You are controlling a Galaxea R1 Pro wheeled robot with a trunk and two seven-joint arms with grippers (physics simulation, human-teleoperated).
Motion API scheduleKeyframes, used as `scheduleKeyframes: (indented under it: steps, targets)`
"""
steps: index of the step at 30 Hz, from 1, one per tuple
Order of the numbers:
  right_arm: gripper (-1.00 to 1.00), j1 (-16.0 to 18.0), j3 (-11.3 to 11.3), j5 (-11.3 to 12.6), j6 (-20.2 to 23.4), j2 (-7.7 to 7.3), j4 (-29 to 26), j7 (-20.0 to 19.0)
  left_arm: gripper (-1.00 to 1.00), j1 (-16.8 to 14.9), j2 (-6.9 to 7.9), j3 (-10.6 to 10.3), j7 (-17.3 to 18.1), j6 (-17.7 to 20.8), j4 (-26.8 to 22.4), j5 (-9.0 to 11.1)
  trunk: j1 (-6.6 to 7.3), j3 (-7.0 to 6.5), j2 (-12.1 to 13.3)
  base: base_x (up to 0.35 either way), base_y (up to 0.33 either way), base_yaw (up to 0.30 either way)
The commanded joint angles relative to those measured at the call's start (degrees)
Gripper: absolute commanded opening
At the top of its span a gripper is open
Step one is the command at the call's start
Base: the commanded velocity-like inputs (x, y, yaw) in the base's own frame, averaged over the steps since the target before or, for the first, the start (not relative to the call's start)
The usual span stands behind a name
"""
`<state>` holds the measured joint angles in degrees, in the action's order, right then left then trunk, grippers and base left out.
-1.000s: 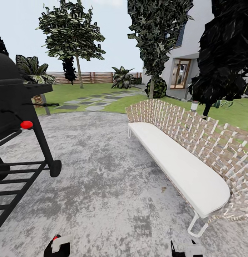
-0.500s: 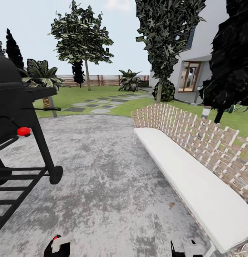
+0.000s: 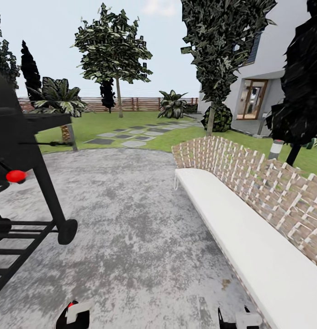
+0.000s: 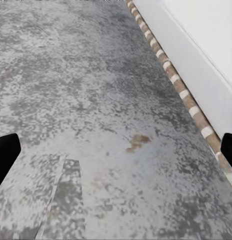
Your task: In the garden, pick up the pesticide atomizer on the floor and spray pesticide onto both trees until each tree trunk is fully covered.
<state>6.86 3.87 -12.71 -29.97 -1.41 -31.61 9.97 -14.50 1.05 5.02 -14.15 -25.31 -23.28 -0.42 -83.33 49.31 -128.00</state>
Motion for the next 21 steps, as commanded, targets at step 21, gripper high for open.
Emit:
scheduleKeyframes:
  steps: [21]
  targets:
    - [1.00, 0.0, 0.0, 0.0, 0.0, 0.00, -0.1, 0.0, -1.00, 0.0, 0.04, 0.2, -0.1, 0.0, 0.0, 0.2, 0.00, 0.00, 0.0, 0.316, -0.054, 0.076]
